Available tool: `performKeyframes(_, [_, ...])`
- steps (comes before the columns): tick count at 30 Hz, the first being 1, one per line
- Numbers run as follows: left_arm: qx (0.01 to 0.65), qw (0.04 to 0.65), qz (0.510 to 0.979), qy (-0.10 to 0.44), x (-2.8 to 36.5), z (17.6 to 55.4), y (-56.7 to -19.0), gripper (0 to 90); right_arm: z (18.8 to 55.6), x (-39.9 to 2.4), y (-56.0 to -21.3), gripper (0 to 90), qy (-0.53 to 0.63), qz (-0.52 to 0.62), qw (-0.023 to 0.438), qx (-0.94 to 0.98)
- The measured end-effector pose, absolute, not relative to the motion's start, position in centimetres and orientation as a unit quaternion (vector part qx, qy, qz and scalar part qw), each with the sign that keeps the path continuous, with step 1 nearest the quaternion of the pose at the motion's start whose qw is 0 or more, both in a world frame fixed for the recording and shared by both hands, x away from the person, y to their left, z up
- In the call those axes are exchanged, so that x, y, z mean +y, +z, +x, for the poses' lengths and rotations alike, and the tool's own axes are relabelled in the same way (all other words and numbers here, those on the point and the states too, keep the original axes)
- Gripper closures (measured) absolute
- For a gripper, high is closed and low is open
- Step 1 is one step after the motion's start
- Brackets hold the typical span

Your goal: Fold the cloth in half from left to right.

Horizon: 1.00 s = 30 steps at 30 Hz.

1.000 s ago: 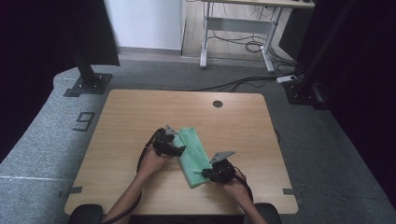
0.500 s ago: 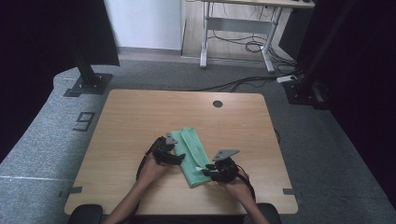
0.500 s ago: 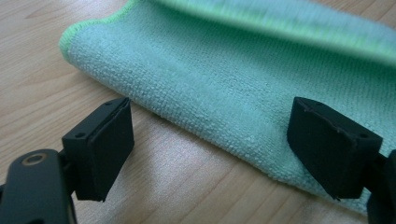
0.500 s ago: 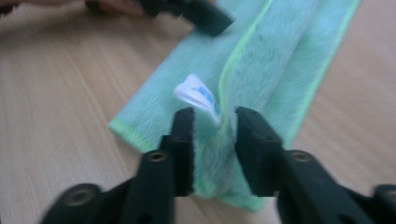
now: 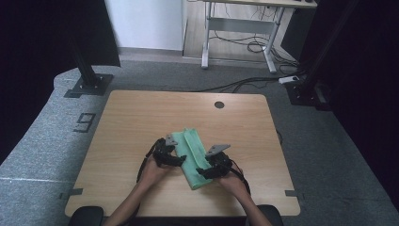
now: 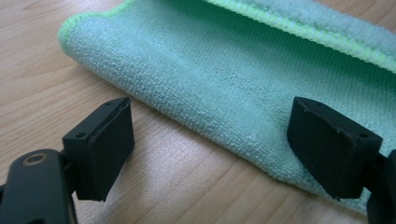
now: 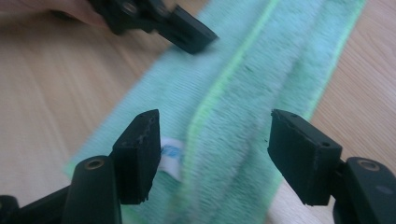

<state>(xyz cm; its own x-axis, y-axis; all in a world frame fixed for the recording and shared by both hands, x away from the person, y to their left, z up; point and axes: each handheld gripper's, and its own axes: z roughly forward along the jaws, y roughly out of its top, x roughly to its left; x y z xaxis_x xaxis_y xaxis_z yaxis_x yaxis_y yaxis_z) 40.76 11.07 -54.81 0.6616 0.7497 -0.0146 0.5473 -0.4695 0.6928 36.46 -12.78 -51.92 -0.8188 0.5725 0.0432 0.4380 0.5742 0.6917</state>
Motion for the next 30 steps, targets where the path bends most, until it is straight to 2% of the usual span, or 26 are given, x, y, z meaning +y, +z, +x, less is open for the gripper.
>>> performKeyframes(17, [0.385,0.344,0.844,0.145,11.1,40.8,-54.8,15.0,37.4,-19.5,-52.9,35.4,0.354,0.358,0.119,0.856])
performKeyframes(30, [0.362,0.339,0.851,0.172,10.4,39.5,-54.2,14.9,37.5,-17.5,-52.9,30.4,0.369,0.330,0.109,0.862])
